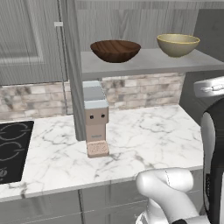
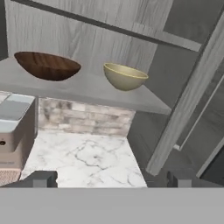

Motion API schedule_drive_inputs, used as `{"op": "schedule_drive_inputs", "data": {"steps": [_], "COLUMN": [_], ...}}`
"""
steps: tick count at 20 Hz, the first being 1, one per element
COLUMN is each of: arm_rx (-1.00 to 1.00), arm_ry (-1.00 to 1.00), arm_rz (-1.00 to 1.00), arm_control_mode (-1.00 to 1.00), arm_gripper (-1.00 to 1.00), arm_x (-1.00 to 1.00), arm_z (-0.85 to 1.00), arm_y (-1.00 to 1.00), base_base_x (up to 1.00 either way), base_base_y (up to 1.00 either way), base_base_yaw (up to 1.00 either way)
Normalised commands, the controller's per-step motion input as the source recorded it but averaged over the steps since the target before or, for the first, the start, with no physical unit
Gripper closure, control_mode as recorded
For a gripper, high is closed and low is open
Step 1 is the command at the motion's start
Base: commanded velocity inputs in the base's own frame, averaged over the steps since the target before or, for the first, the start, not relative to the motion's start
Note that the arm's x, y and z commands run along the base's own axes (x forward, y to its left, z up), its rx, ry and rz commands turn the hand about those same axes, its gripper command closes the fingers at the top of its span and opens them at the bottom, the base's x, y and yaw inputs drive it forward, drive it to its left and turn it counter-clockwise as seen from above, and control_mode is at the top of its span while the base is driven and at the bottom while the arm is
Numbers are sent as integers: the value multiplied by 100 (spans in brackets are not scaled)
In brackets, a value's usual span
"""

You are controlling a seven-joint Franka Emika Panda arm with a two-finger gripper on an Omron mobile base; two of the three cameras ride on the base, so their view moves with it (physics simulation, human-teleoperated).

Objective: Move the bowls from the cabinet to the plates on the dining table.

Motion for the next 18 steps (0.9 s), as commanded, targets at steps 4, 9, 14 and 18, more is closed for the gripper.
{"op": "schedule_drive_inputs", "data": {"steps": [4,9,14,18], "arm_rx": [-15,-16,-15,-13], "arm_ry": [0,0,15,24], "arm_rz": [-5,-5,-7,-6], "arm_control_mode": [-100,-100,-100,-100], "arm_gripper": [-100,-100,-100,-100], "arm_x": [55,47,28,19], "arm_z": [0,0,0,6], "arm_y": [27,9,0,-6], "base_base_x": [0,0,0,0], "base_base_y": [0,0,0,0], "base_base_yaw": [0,0,0,0]}}
